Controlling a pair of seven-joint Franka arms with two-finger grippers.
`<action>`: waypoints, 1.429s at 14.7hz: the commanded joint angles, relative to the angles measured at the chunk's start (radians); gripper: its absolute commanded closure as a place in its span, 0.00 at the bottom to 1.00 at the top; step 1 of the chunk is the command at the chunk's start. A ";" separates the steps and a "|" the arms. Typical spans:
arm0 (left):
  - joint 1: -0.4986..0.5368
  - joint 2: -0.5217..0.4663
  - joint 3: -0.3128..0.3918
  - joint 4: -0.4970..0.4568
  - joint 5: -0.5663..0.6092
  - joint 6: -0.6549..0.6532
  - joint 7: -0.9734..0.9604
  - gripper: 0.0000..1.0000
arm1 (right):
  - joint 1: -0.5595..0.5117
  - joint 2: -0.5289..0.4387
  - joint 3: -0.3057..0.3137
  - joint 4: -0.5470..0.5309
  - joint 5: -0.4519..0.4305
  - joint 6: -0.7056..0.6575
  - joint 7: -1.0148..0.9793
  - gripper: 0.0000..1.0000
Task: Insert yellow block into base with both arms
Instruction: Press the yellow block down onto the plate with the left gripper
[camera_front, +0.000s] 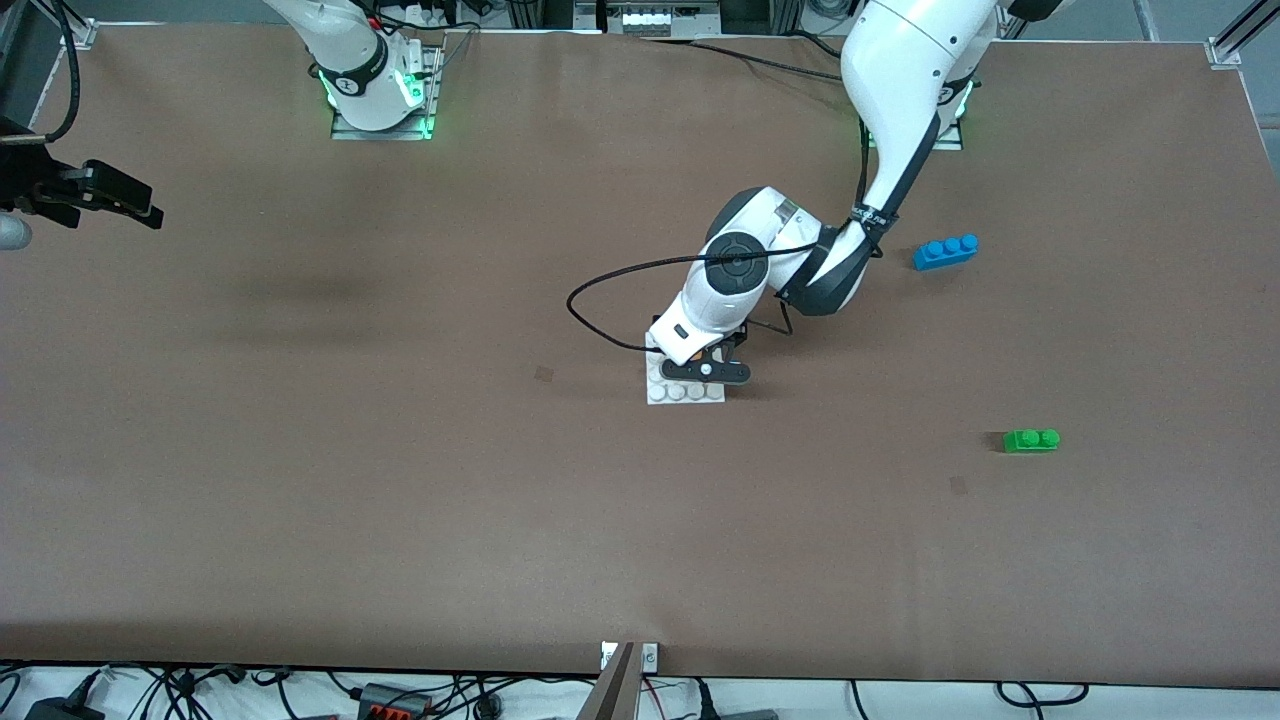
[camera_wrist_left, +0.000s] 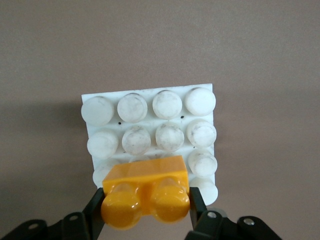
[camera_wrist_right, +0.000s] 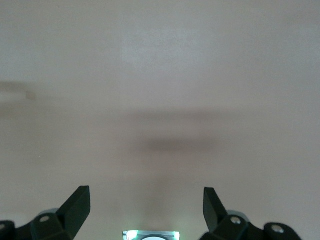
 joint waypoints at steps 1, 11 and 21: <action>-0.016 0.019 0.013 0.035 -0.018 -0.020 -0.004 0.62 | 0.002 0.009 0.002 0.025 0.004 -0.022 0.009 0.00; -0.016 0.032 0.013 0.047 -0.019 -0.019 -0.002 0.61 | -0.001 0.009 0.001 0.025 0.012 -0.037 0.009 0.00; -0.004 0.000 0.001 0.041 -0.038 -0.032 -0.001 0.00 | -0.001 0.008 0.001 0.028 0.010 -0.046 0.011 0.00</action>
